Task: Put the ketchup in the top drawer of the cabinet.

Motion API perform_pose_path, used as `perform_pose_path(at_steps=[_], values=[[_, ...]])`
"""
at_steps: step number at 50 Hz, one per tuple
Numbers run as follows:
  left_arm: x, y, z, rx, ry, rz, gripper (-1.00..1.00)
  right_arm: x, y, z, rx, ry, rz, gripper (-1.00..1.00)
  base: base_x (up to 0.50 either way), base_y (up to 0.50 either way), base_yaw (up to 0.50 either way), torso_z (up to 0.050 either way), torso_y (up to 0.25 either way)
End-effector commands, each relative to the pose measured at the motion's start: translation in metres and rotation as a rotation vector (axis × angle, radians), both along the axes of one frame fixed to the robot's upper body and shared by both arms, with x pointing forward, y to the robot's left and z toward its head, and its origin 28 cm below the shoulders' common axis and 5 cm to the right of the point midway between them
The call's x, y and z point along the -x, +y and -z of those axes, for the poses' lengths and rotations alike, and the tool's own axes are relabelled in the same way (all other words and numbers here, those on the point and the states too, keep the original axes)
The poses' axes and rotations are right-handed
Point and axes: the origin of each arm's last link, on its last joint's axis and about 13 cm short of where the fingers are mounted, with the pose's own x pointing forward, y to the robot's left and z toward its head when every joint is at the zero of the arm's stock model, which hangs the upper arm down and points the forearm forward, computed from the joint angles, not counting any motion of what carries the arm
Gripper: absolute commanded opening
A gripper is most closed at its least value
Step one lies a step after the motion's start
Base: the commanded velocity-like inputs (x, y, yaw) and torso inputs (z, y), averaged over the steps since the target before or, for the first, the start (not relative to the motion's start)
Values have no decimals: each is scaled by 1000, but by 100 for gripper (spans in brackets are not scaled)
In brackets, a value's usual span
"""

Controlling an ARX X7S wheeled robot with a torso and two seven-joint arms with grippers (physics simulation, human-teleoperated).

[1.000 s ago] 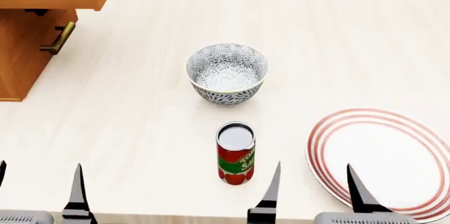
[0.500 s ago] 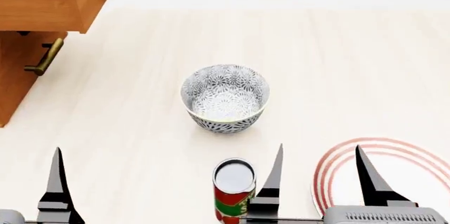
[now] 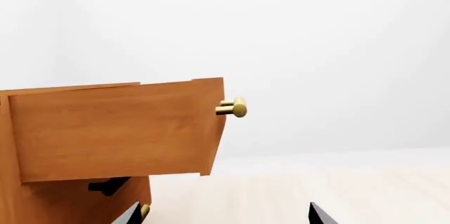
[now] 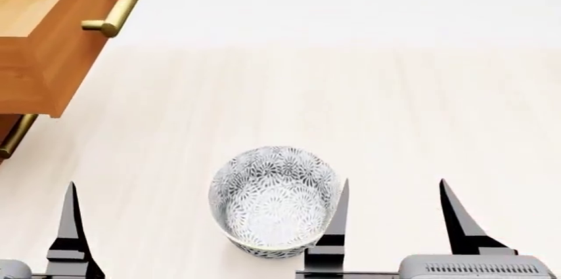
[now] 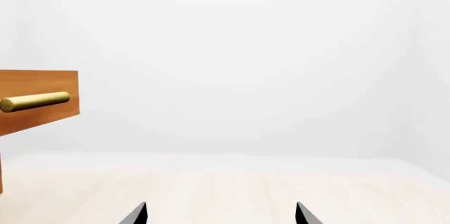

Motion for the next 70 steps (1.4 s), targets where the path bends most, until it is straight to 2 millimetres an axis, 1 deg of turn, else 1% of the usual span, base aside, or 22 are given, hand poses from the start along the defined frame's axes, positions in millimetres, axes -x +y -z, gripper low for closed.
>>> perform_pose_path(at_steps=[1,8,11,12,13,17,30,31,33,36,38,39,42,44,45,46,47,57,58,60,70], values=[[0,0,0,0,1,-1,100,0,0,1,6,4,-2,100,500,0,0,0,0],[1,1,0,0,2,-6,100,1,1,2,8,-6,-3,100,487,0,0,0,2],[0,1,1,1,5,-7,100,1,1,0,-28,-27,-19,100,0,0,0,0,0],[0,1,1,0,6,-7,100,1,1,1,4,-12,-5,100,0,0,0,0,0],[0,1,1,1,7,-7,100,1,1,1,-7,-10,-9,100,0,219,0,0,0],[-1,1,3,0,11,-8,100,0,0,5,-4,11,-2,100,0,500,0,0,0],[-1,0,3,-1,14,-5,100,0,-1,6,3,23,5,100,0,500,0,0,0],[-1,0,3,-2,13,-4,100,-1,-1,12,4,23,5,100,0,500,0,0,0],[-1,0,3,-3,12,-5,100,0,-1,5,5,22,5,100,0,500,0,0,0],[-1,0,2,-3,12,-5,100,0,-1,13,5,23,5,100,0,500,0,0,0],[-1,0,2,-4,11,-4,100,0,-1,5,5,23,5,100,0,500,0,0,0],[-1,0,2,-3,11,-4,100,1,0,11,6,22,5,100,0,500,0,0,0],[-1,0,3,-4,11,-2,100,1,-1,13,6,24,6,100,0,500,0,0,0],[-2,0,4,-4,15,-1,100,0,-1,6,7,24,6,100,0,500,0,0,0],[-2,0,4,-3,15,0,100,0,-1,5,7,25,6,100,0,500,0,0,0],[-2,0,3,-3,14,0,100,0,-1,9,7,24,7,100,0,500,0,0,0],[-1,0,3,-3,13,0,100,0,-1,7,7,24,7,100,0,500,0,0,0],[-2,0,2,-1,14,0,100,0,-1,7,9,28,6,100,0,500,0,0,0],[-2,0,3,-1,15,1,100,0,0,12,8,28,4,100,0,500,0,0,0],[-2,0,3,-1,15,1,100,-1,-1,8,5,21,4,100,0,500,0,0,0],[-2,0,3,-1,16,-1,100,0,-1,6,-2,15,-3,100,0,0,0,0,0]])
